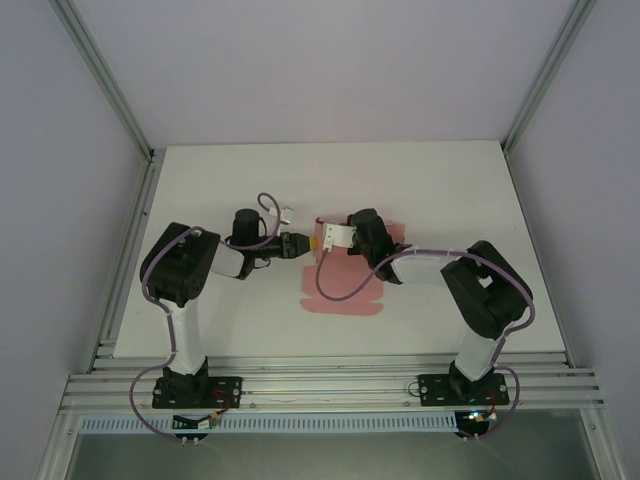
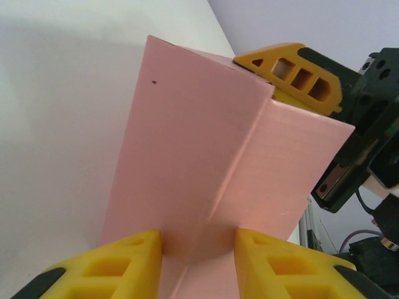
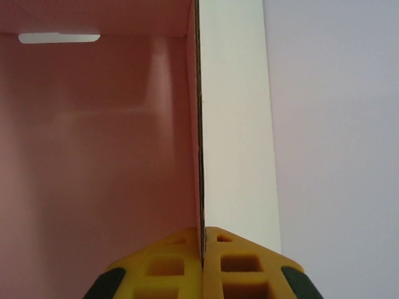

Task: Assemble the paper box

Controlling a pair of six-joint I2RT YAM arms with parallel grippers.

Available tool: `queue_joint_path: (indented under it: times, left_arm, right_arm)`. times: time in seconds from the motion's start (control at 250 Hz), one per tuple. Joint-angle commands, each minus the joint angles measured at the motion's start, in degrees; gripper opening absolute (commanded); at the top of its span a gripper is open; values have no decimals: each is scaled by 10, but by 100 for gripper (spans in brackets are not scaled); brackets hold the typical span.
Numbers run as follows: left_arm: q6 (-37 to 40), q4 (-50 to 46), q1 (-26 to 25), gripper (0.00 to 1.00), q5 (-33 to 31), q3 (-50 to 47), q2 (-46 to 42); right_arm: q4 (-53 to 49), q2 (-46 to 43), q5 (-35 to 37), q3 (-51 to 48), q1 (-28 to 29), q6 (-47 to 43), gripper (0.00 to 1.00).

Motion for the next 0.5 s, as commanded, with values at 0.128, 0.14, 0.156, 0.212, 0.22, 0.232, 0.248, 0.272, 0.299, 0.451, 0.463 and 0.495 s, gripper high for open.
queue_joint_path:
  times: [0.128, 0.14, 0.156, 0.212, 0.22, 0.232, 0.248, 0.272, 0.299, 0.451, 0.463, 0.495]
  left_arm:
    - [126, -156, -24, 38, -51, 3, -81]
    - [135, -171, -27, 38, -57, 6, -84]
    - [147, -190, -31, 38, -65, 11, -87]
    - [188, -250, -51, 39, -92, 26, -98]
    - [192, -257, -53, 39, -98, 28, -100]
    - [199, -267, -58, 39, -105, 30, -101]
    - [208, -279, -63, 39, -114, 34, -103]
    - [219, -295, -70, 39, -124, 40, -105]
    - [228, -306, -76, 39, -135, 43, -107]
    - [226, -309, -82, 39, -182, 33, -118]
    - [226, -309, -83, 39, -185, 30, -121]
    - [226, -307, -83, 39, -194, 20, -129]
  right_arm:
    - [16, -43, -18, -18, 19, -21, 0]
    - [15, -44, -18, -18, 19, -22, 0]
    - [14, -45, -18, -17, 21, -24, 0]
    - [12, -49, -20, -17, 24, -29, 0]
    - [11, -50, -20, -18, 25, -28, 0]
    - [10, -50, -20, -19, 26, -28, 0]
    - [8, -51, -22, -20, 26, -29, 0]
    - [6, -53, -22, -21, 29, -29, 0]
    - [7, -54, -22, -24, 31, -28, 0]
    - [50, -61, 5, -53, 46, -34, 0]
    - [52, -62, 9, -57, 47, -37, 0]
    - [66, -64, 19, -67, 51, -45, 0]
